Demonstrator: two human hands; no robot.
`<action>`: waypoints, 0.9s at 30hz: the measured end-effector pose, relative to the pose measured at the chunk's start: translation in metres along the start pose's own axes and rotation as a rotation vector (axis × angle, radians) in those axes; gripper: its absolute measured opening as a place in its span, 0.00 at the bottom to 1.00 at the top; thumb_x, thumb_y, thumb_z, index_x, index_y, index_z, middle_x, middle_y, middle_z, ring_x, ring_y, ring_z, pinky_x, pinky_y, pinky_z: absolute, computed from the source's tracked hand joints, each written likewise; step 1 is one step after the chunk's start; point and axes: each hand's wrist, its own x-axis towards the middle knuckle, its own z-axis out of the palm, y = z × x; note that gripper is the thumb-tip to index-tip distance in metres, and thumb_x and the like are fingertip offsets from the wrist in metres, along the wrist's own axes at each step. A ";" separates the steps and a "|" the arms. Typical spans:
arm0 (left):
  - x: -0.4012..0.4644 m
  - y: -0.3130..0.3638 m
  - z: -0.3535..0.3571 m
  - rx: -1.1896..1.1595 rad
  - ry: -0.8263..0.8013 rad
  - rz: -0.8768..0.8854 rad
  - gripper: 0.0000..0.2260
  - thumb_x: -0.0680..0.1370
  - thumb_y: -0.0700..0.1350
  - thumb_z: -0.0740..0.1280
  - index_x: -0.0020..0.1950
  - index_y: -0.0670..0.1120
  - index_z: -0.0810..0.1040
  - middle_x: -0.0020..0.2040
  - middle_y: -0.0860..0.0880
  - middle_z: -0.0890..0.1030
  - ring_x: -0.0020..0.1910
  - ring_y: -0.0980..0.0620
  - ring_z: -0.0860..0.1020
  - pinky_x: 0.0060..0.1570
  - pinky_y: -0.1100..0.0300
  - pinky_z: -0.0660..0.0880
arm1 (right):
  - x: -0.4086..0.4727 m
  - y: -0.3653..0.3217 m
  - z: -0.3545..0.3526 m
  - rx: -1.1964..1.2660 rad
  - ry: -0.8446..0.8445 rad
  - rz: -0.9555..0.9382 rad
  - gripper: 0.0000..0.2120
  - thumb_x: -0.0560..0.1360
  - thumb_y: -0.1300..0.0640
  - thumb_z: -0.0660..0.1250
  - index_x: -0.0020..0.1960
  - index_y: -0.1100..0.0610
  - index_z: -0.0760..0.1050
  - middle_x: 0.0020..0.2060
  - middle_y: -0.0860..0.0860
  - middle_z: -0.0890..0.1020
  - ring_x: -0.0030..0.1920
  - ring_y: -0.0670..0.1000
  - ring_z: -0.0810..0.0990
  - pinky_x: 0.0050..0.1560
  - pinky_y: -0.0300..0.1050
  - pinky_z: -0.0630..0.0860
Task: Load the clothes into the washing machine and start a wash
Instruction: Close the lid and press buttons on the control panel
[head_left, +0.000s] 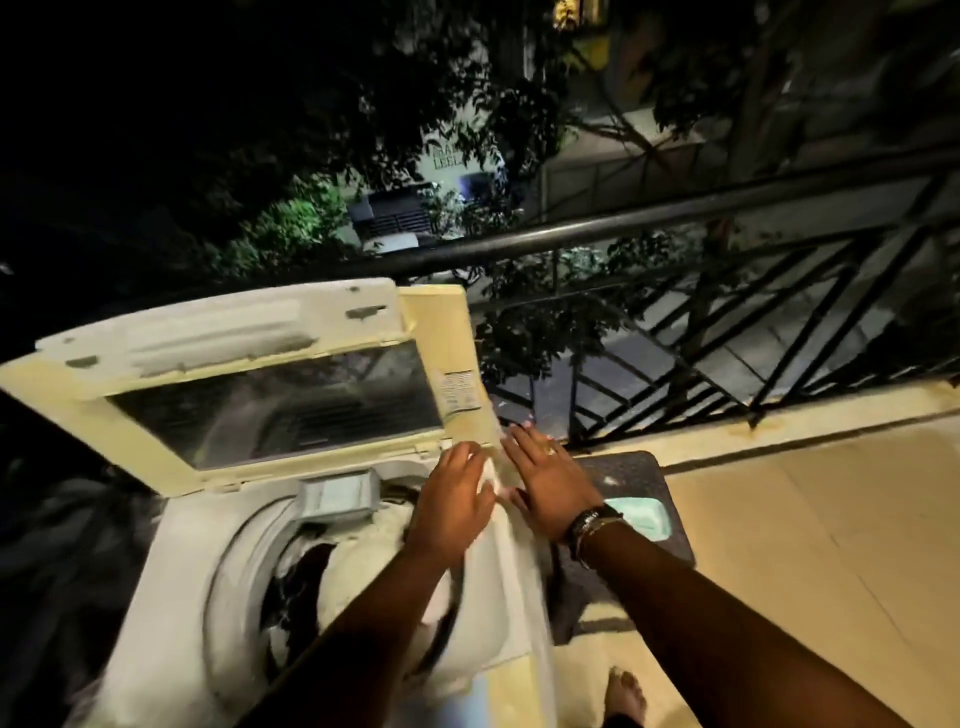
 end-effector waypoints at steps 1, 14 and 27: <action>-0.021 -0.027 -0.010 -0.004 -0.003 -0.003 0.19 0.77 0.48 0.62 0.68 0.48 0.76 0.64 0.49 0.75 0.64 0.50 0.73 0.65 0.55 0.71 | 0.000 -0.018 0.009 0.004 -0.007 -0.019 0.32 0.80 0.47 0.59 0.80 0.57 0.56 0.80 0.56 0.57 0.80 0.57 0.54 0.79 0.56 0.53; -0.165 -0.221 -0.081 -0.100 -0.419 -0.344 0.29 0.76 0.53 0.70 0.75 0.46 0.68 0.73 0.47 0.72 0.71 0.50 0.72 0.70 0.60 0.66 | 0.022 -0.231 0.077 -0.061 -0.335 0.025 0.29 0.76 0.46 0.65 0.74 0.54 0.67 0.74 0.54 0.68 0.66 0.61 0.75 0.66 0.54 0.73; -0.118 -0.235 -0.085 0.051 -0.434 -0.297 0.34 0.81 0.52 0.61 0.82 0.44 0.49 0.82 0.45 0.48 0.81 0.45 0.48 0.79 0.46 0.50 | 0.110 -0.251 0.076 -0.181 -0.520 0.140 0.31 0.77 0.44 0.68 0.73 0.60 0.67 0.77 0.60 0.60 0.75 0.60 0.65 0.73 0.54 0.66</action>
